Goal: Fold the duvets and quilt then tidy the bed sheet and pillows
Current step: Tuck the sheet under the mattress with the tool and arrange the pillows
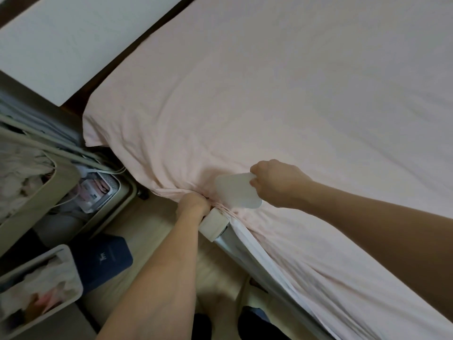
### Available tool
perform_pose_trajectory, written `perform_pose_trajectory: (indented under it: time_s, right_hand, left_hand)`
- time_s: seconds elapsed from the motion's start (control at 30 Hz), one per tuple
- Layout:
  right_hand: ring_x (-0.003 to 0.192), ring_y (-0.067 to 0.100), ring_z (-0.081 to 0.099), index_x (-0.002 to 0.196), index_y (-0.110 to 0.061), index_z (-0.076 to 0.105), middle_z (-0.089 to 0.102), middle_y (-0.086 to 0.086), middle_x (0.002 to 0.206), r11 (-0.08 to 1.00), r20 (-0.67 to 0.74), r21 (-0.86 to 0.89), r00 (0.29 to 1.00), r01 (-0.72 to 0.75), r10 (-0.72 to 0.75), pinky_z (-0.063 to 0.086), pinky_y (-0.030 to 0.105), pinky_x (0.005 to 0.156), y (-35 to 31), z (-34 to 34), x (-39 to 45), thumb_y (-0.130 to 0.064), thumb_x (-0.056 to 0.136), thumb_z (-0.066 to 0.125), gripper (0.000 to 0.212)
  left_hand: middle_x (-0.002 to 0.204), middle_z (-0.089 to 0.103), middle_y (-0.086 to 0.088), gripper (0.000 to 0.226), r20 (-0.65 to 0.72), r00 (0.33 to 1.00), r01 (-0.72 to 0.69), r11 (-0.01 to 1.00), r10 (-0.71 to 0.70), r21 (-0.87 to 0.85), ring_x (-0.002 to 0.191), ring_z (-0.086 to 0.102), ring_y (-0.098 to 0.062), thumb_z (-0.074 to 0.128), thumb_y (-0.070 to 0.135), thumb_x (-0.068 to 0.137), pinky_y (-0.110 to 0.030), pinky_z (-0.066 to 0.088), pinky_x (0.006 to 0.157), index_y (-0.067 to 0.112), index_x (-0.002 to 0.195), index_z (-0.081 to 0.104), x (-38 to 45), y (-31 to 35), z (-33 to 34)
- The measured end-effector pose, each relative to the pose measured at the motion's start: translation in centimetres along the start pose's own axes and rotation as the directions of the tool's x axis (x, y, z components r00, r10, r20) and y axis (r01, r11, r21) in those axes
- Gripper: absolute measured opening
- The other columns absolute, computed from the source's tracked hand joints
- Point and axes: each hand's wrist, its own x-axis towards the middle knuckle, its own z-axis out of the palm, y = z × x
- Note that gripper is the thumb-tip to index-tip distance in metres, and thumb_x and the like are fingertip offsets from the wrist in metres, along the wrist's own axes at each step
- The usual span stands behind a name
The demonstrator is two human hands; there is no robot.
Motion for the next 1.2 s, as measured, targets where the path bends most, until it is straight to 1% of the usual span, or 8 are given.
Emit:
perform_pose_trajectory:
  time_s: [0.1, 0.23, 0.37, 0.47, 0.67, 0.83, 1.07, 1.2]
  right_hand:
    - [0.08, 0.029, 0.048, 0.09, -0.015, 0.042, 0.043, 0.003, 0.086, 1.0, -0.077, 0.019, 0.997, 0.001, 0.0, 0.033, 0.03, 0.067, -0.5, -0.7, -0.5, -0.027, 0.1, 0.036, 0.016]
    - [0.094, 0.031, 0.057, 0.111, -0.013, 0.053, 0.055, 0.009, 0.106, 0.984, -0.01, -0.169, 0.999, 0.05, -0.052, 0.038, 0.031, 0.07, -1.4, 0.0, -0.9, -0.022, 0.098, 0.043, 0.018]
    - [0.074, 0.025, 0.045, 0.104, -0.013, 0.051, 0.056, 0.008, 0.101, 0.962, 0.001, -0.254, 0.994, 0.105, -0.108, 0.035, 0.031, 0.064, -1.7, 1.2, -0.8, -0.017, 0.098, 0.043, 0.011]
    - [0.076, 0.026, 0.047, 0.106, -0.013, 0.052, 0.056, 0.007, 0.101, 0.967, -0.005, -0.24, 0.996, 0.084, -0.088, 0.036, 0.031, 0.065, -1.5, 1.3, -0.4, -0.019, 0.098, 0.043, 0.013]
    - [0.093, 0.027, 0.057, 0.118, -0.011, 0.05, 0.056, 0.01, 0.113, 0.965, 0.084, -0.246, 0.994, 0.086, -0.067, 0.037, 0.032, 0.069, -1.8, 2.3, 0.1, -0.014, 0.098, 0.043, 0.021]
    - [0.093, 0.028, 0.057, 0.114, -0.009, 0.052, 0.057, 0.01, 0.112, 0.959, 0.097, -0.252, 0.99, 0.126, -0.104, 0.036, 0.031, 0.069, -3.4, 3.4, -0.4, 0.0, 0.092, 0.043, 0.026]
    - [0.115, 0.032, 0.056, 0.124, -0.006, 0.055, 0.056, 0.013, 0.127, 0.994, 0.124, -0.103, 0.992, 0.038, -0.025, 0.038, 0.032, 0.078, -5.7, 6.7, 1.7, -0.006, 0.095, 0.039, 0.032]
    - [0.11, 0.031, 0.056, 0.126, -0.008, 0.053, 0.056, 0.011, 0.123, 0.994, 0.123, -0.104, 0.992, 0.042, -0.029, 0.036, 0.031, 0.074, -5.6, 6.1, 3.0, -0.008, 0.095, 0.042, 0.033]
  left_hand:
    - [0.124, 0.061, -0.011, 0.032, -0.075, 0.997, -0.011, 0.99, 0.022, 0.141, 0.114, 0.058, -0.029, 0.052, 0.025, 0.095, -0.03, 0.042, 0.078, 0.007, 0.12, 0.061, -0.3, 0.3, 0.0]
    - [0.122, 0.062, -0.011, 0.031, -0.082, 0.997, 0.007, 0.984, 0.008, 0.177, 0.112, 0.059, -0.029, 0.053, 0.02, 0.094, -0.032, 0.044, 0.076, 0.007, 0.121, 0.059, -0.6, 0.6, -0.1]
    - [0.126, 0.06, -0.01, 0.034, -0.057, 0.998, -0.001, 0.994, 0.007, 0.105, 0.113, 0.057, -0.028, 0.048, 0.024, 0.097, -0.03, 0.039, 0.073, 0.008, 0.125, 0.057, -0.8, 0.7, 0.2]
    - [0.133, 0.056, -0.013, 0.039, -0.072, 0.997, 0.024, 1.0, -0.023, 0.009, 0.12, 0.053, -0.03, 0.041, 0.026, 0.1, -0.029, 0.036, 0.076, 0.007, 0.13, 0.055, -1.9, 1.0, 0.6]
    - [0.121, 0.062, -0.013, 0.031, -0.126, 0.992, -0.039, 0.979, 0.014, -0.201, 0.108, 0.058, -0.033, 0.048, 0.019, 0.091, -0.031, 0.042, 0.075, 0.008, 0.117, 0.061, -3.3, 0.8, 1.4]
    - [0.122, 0.061, -0.015, 0.029, -0.145, 0.989, -0.069, 0.981, 0.042, -0.182, 0.11, 0.057, -0.034, 0.049, 0.02, 0.092, -0.033, 0.045, 0.082, 0.009, 0.114, 0.065, -3.4, 0.3, 1.3]
    - [0.124, 0.059, -0.022, 0.048, -0.125, 0.991, -0.086, 0.961, 0.055, -0.264, 0.112, 0.056, -0.035, 0.062, 0.017, 0.086, -0.025, 0.036, 0.075, -0.006, 0.127, 0.053, -3.7, -0.8, 1.4]
    - [0.116, 0.063, -0.024, 0.032, -0.074, 0.989, -0.143, 0.967, 0.13, -0.209, 0.107, 0.057, -0.038, 0.055, 0.014, 0.09, -0.033, 0.043, 0.075, -0.005, 0.114, 0.062, -4.4, -0.9, 1.2]
